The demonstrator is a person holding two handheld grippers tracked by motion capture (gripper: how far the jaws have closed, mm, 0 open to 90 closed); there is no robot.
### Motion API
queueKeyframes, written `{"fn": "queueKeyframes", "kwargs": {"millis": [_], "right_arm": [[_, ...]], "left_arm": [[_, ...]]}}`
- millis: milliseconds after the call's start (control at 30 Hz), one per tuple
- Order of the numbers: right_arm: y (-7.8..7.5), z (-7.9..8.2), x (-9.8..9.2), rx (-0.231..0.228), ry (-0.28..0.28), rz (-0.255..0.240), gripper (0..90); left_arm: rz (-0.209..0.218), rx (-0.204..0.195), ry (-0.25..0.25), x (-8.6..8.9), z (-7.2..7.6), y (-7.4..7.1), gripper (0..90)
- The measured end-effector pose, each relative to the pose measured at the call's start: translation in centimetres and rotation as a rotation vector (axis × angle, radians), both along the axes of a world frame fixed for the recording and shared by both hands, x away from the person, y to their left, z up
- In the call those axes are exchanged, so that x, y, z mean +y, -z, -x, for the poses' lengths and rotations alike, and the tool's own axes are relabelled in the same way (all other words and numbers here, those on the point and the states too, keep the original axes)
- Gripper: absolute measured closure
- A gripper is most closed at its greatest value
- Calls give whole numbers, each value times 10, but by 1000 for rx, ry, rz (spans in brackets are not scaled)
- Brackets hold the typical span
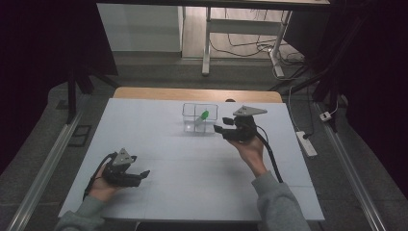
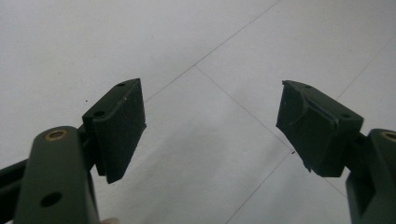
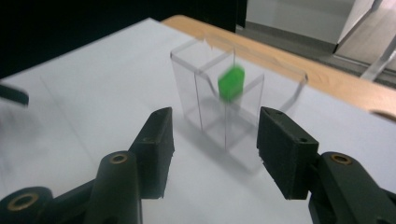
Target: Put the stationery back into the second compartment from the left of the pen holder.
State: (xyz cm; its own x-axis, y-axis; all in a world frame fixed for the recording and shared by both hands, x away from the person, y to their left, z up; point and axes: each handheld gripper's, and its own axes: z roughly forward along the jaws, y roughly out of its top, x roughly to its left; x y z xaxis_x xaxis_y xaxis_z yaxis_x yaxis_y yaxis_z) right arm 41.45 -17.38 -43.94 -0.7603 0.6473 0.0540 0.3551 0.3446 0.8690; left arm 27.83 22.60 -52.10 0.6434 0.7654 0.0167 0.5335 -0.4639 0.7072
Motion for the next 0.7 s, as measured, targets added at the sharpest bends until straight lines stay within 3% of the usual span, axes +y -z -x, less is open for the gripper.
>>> {"fn": "queueKeyframes", "kwargs": {"millis": [167,700], "right_arm": [[15,18,-28,11,22,52,468],[42,74,-86,66,35,96,458]], "left_arm": [[-8,5,0,-1,-1,1,233],[-8,7,-15,-1,-3,2,230]]}}
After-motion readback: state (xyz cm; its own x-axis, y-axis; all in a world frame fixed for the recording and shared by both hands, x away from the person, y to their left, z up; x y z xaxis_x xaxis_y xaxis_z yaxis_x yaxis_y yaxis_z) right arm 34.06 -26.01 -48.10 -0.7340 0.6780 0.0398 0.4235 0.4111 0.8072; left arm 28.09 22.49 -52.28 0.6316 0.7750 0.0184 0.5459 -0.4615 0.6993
